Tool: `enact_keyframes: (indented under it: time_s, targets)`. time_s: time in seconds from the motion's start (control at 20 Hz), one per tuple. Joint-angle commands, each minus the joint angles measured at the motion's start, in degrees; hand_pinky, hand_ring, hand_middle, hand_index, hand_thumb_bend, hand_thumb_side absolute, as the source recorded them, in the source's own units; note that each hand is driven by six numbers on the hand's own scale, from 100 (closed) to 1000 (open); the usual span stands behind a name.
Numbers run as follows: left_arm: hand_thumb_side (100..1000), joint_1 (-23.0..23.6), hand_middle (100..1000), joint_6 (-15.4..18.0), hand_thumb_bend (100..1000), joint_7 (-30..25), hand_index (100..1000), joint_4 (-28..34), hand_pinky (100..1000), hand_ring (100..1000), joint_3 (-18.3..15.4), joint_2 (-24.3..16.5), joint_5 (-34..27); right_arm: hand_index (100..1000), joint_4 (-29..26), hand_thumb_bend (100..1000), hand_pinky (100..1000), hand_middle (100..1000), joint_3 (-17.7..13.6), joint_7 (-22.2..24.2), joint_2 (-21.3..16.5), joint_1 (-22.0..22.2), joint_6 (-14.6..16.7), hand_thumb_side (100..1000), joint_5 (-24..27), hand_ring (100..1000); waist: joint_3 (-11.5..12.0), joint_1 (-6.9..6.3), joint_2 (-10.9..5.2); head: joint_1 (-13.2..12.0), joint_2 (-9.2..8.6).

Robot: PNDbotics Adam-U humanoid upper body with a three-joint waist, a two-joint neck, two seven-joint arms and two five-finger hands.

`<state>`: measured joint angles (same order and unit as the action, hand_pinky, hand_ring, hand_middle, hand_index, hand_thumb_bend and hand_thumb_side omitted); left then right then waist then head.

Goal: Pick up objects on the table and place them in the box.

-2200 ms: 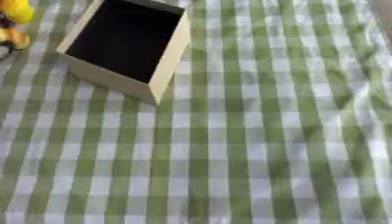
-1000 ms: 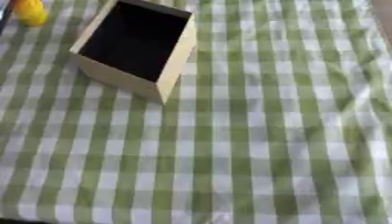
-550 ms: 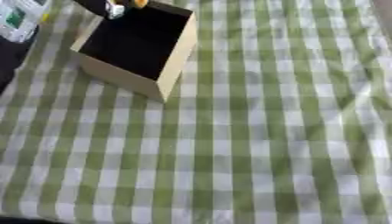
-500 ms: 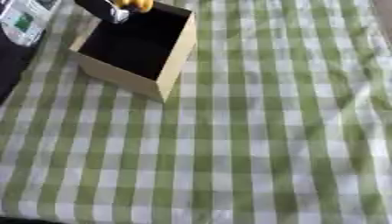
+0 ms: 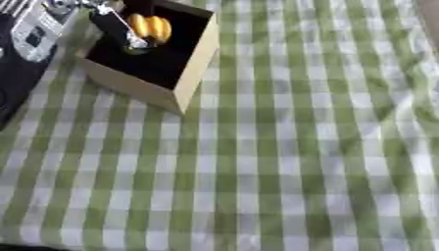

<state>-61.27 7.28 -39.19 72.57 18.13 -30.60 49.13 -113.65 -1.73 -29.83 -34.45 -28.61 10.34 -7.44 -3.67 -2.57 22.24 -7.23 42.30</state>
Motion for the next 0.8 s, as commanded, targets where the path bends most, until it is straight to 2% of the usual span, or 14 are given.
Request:
enact_keyframes:
  time_s: [0.05, 0.1, 0.2, 0.35, 0.45, 0.5, 0.6, 0.8]
  targets:
    - [463, -0.83, 681, 0.02, 476, -3.25, 852, 2.60, 740, 744, -1.09, -2.19, -0.53, 781, -0.95, 122, 874, 765, -0.59, 0.17, -0.76, -0.21, -0.11, 906, 0.36, 818, 0.14, 0.23, -1.61, 0.16, 0.26]
    - [439, -0.87, 670, -0.35, 481, -3.39, 847, 3.59, 729, 735, -1.68, -2.31, -0.93, 780, -0.95, 122, 874, 765, -0.57, 0.20, -0.74, -0.17, -0.15, 910, 0.41, 818, 0.19, 0.25, -1.60, 0.20, 0.25]
    - [413, -0.97, 635, -1.52, 371, -3.02, 820, 5.55, 699, 702, -2.95, -2.68, -2.05, 780, -0.95, 122, 874, 764, -0.52, 0.27, -0.70, -0.08, -0.24, 909, 0.50, 819, 0.27, 0.27, -1.59, 0.30, 0.23]
    - [379, -1.57, 617, -4.26, 307, -0.19, 806, 8.99, 677, 674, -5.31, -3.78, -3.25, 780, -0.95, 122, 875, 764, -0.47, 0.37, -0.76, 0.08, -0.33, 909, 0.59, 819, 0.32, 0.30, -1.55, 0.35, 0.14]
    - [346, -2.35, 624, -6.74, 308, 2.35, 816, 10.73, 682, 678, -7.23, -5.17, -3.18, 780, -0.95, 122, 875, 764, -0.47, 0.40, -0.89, 0.17, -0.33, 909, 0.59, 819, 0.31, 0.27, -1.49, 0.25, 0.12]
    - [383, -2.79, 645, -8.28, 362, 3.85, 834, 10.99, 700, 698, -8.22, -6.25, -2.26, 780, -0.95, 122, 875, 764, -0.51, 0.38, -0.97, 0.26, -0.32, 909, 0.59, 819, 0.34, 0.22, -1.46, 0.04, 0.19]
    - [378, -3.48, 692, -11.21, 399, 7.24, 861, 10.09, 733, 738, -9.59, -8.38, 0.50, 780, -0.95, 121, 875, 763, -0.60, 0.32, -1.19, 0.48, -0.34, 910, 0.53, 819, 0.37, 0.07, -1.32, -0.57, 0.18]
    - [368, -4.27, 751, -12.91, 465, 12.32, 897, 5.41, 767, 784, -10.37, -11.20, 3.35, 780, -0.95, 121, 875, 763, -0.82, 0.09, -1.52, 0.71, -0.36, 909, 0.46, 819, 0.54, -0.08, -0.86, -0.52, -0.28]
